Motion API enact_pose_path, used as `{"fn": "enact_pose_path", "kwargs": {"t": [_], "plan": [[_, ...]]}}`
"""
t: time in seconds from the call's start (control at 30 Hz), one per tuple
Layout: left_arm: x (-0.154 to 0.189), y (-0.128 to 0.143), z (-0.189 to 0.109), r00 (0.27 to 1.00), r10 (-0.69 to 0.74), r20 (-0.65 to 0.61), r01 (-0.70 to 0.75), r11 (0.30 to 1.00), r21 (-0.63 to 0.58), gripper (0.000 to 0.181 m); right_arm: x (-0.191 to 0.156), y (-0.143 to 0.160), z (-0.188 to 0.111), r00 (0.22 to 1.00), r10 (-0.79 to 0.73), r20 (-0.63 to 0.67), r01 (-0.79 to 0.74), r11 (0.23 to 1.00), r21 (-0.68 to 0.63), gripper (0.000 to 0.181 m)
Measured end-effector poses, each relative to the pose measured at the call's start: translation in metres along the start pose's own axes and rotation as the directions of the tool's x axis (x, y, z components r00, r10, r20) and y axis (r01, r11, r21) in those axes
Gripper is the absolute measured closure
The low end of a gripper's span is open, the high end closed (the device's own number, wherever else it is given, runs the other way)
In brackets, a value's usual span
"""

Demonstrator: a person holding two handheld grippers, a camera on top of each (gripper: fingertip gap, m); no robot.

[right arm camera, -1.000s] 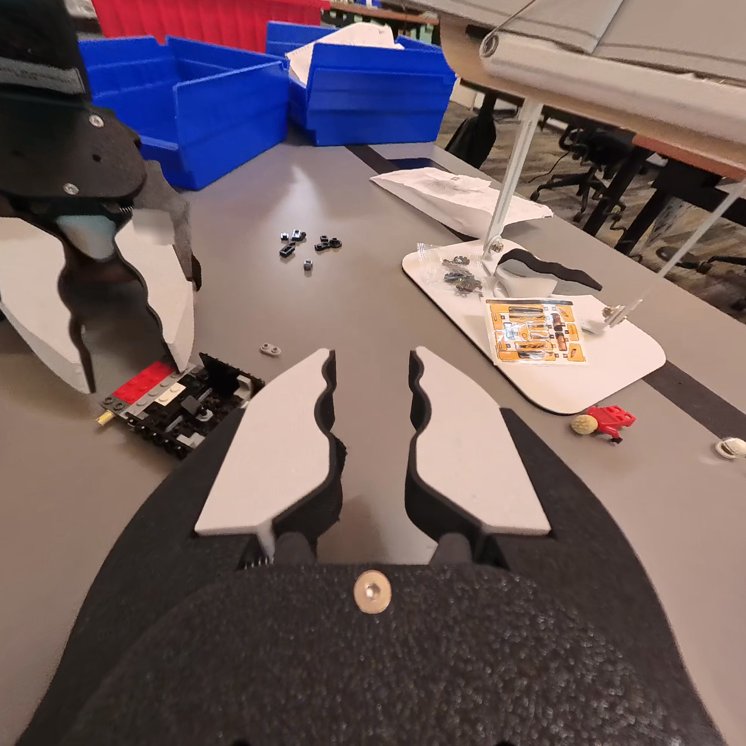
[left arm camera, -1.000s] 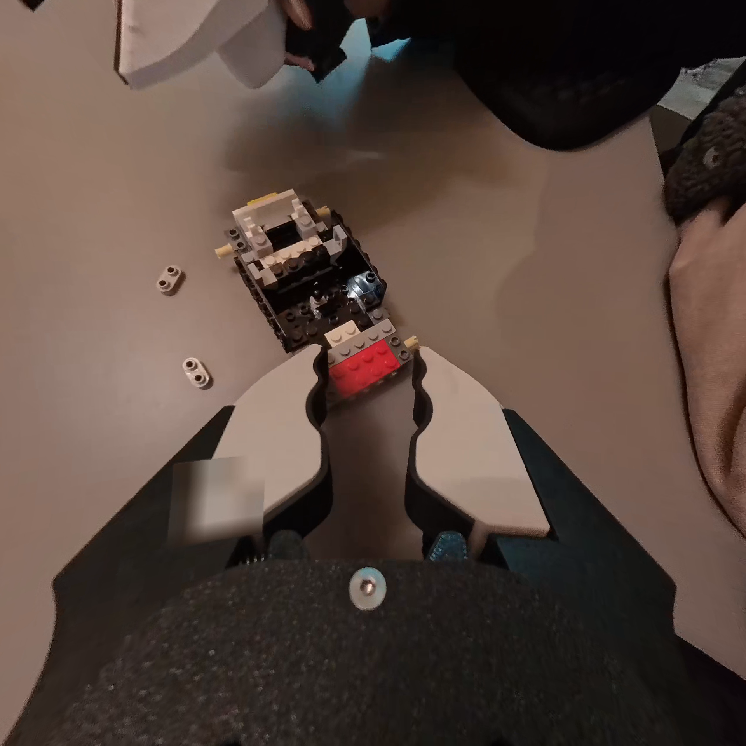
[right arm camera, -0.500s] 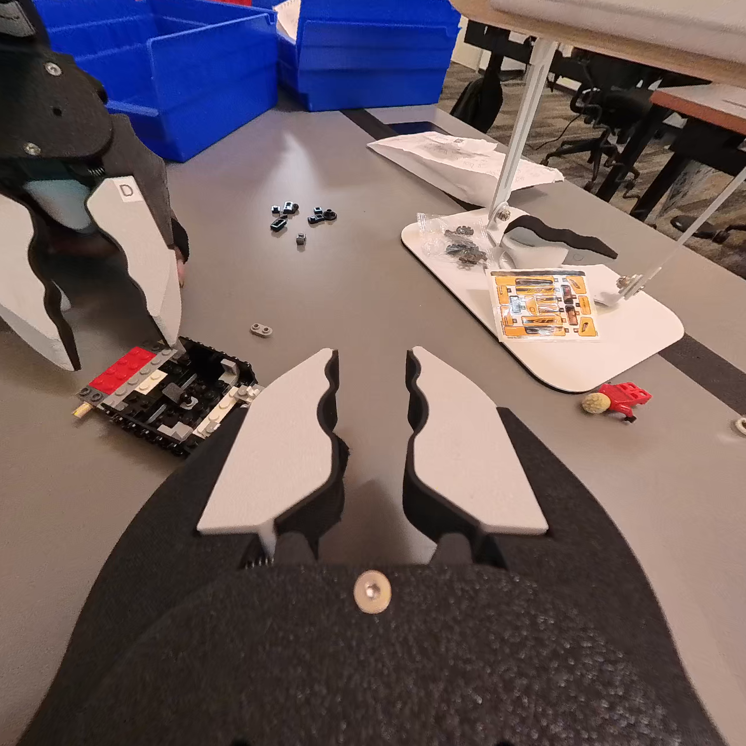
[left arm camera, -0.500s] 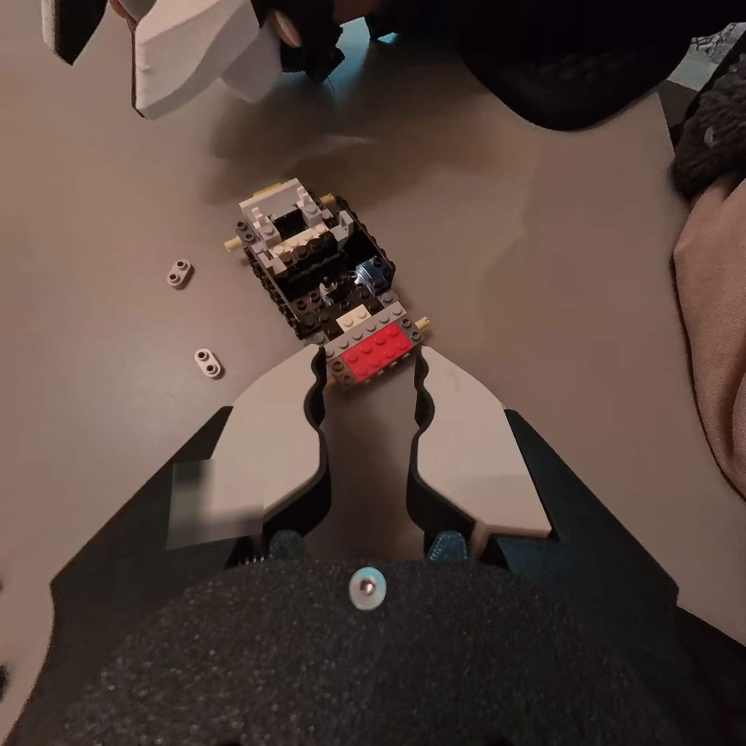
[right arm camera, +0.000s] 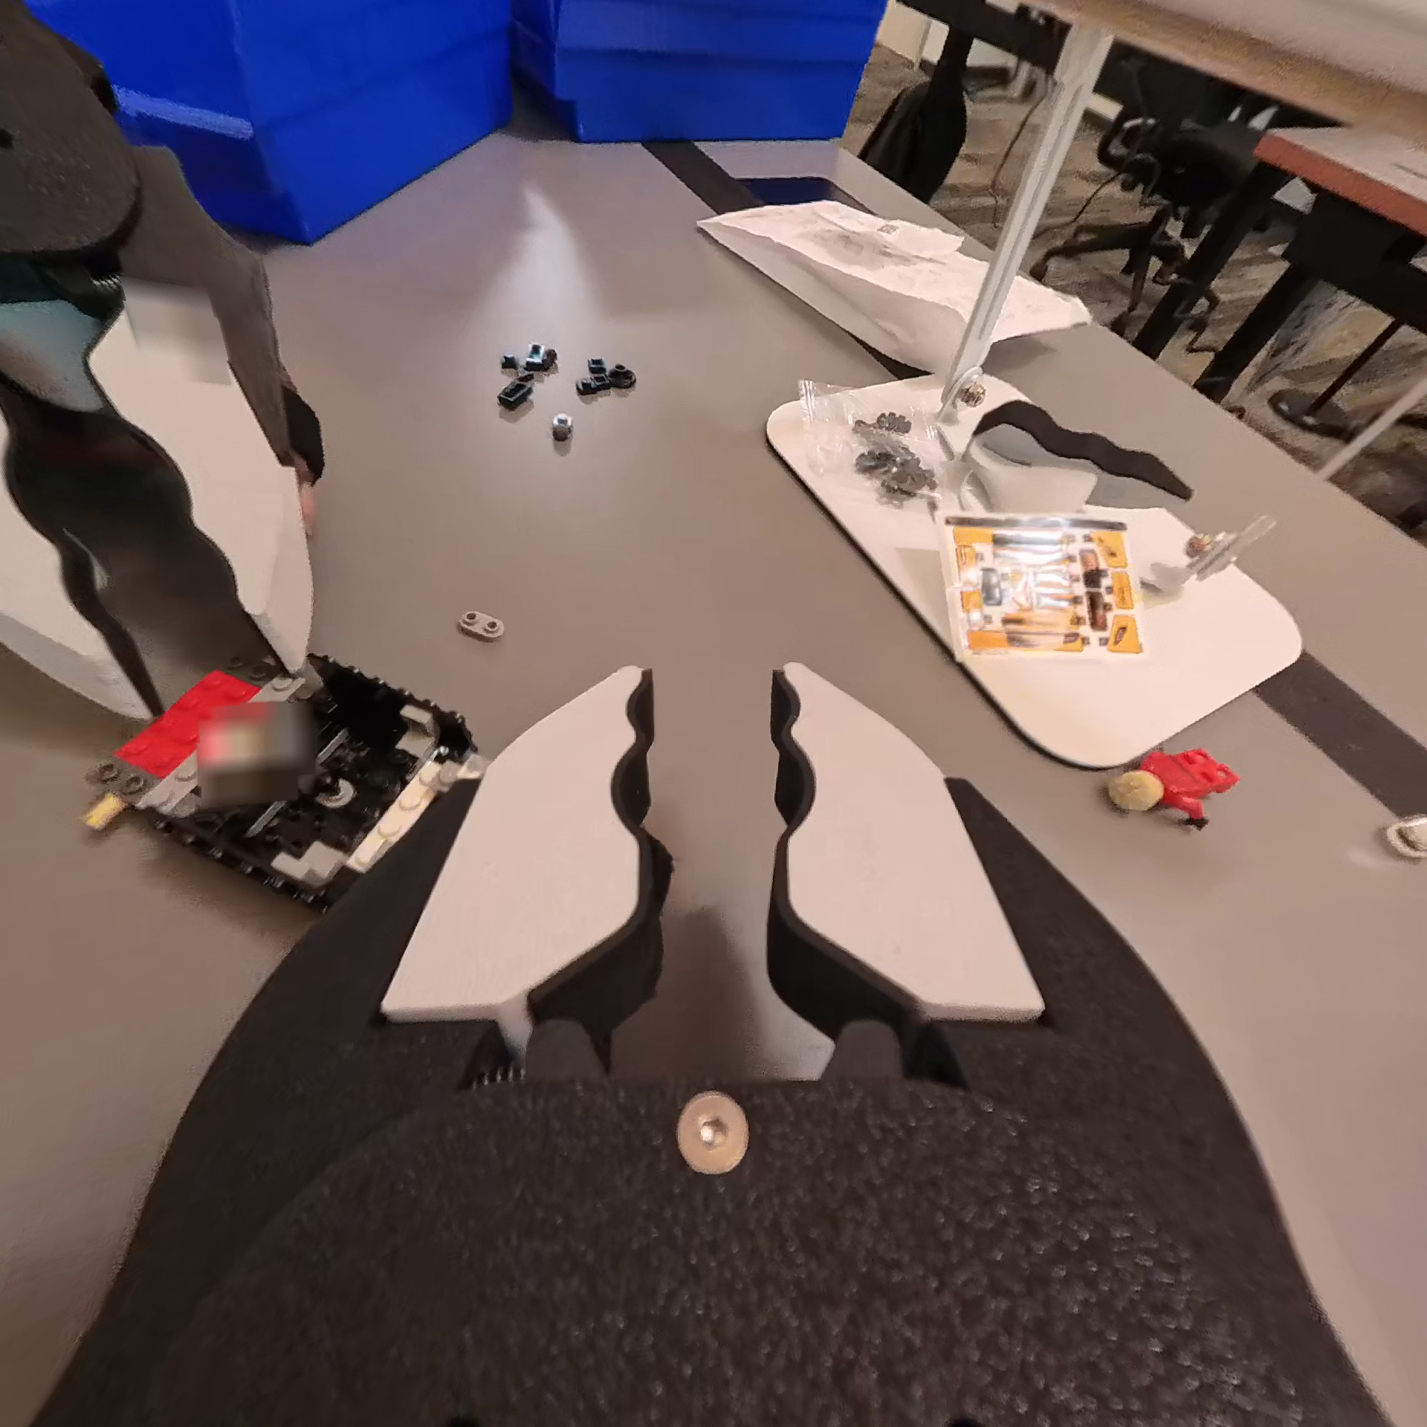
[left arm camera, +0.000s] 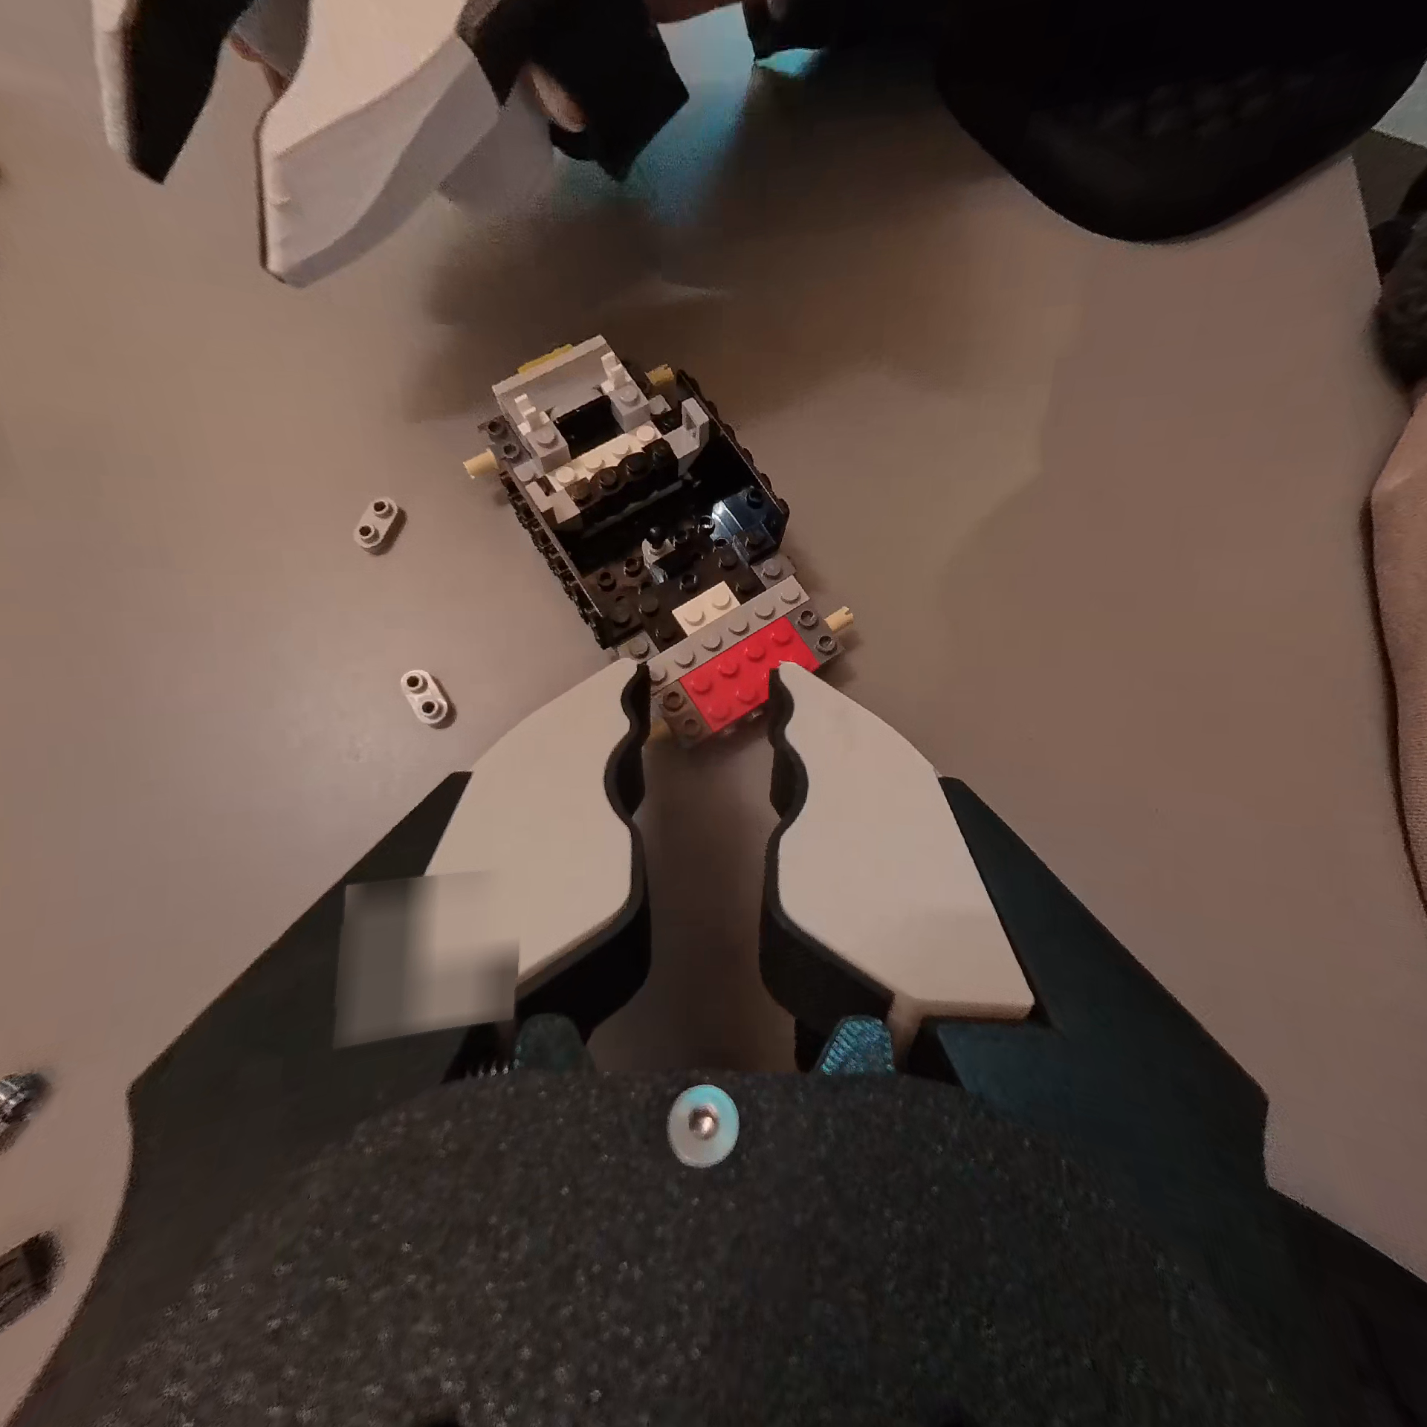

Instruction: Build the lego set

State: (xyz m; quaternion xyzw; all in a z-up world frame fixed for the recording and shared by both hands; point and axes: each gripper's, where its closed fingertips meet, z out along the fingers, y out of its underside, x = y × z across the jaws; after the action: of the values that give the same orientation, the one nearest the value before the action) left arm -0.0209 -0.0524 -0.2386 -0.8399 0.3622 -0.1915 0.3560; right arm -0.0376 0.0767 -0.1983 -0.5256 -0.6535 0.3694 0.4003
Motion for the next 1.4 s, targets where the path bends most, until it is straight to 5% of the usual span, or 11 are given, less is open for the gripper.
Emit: {"fn": "enact_pose_path", "kwargs": {"t": [0.53,0.9,1.4], "plan": [[-0.011,-0.006,-0.01,0.989,0.05,0.137,-0.048,0.999,-0.02,0.151,-0.018,0.013,0.032,0.951,-0.109,0.289,0.183,0.952,-0.244,0.144],[-0.022,0.009,-0.017,0.983,0.023,0.182,-0.014,0.999,-0.052,0.158,-0.037,0.035,0.036,0.891,-0.072,0.449,0.276,0.871,-0.407,0.16],[-0.017,0.011,-0.01,0.99,0.0,0.139,0.006,0.999,-0.044,0.158,-0.04,0.035,0.039,0.901,-0.086,0.426,0.28,0.865,-0.417,0.174]]}}
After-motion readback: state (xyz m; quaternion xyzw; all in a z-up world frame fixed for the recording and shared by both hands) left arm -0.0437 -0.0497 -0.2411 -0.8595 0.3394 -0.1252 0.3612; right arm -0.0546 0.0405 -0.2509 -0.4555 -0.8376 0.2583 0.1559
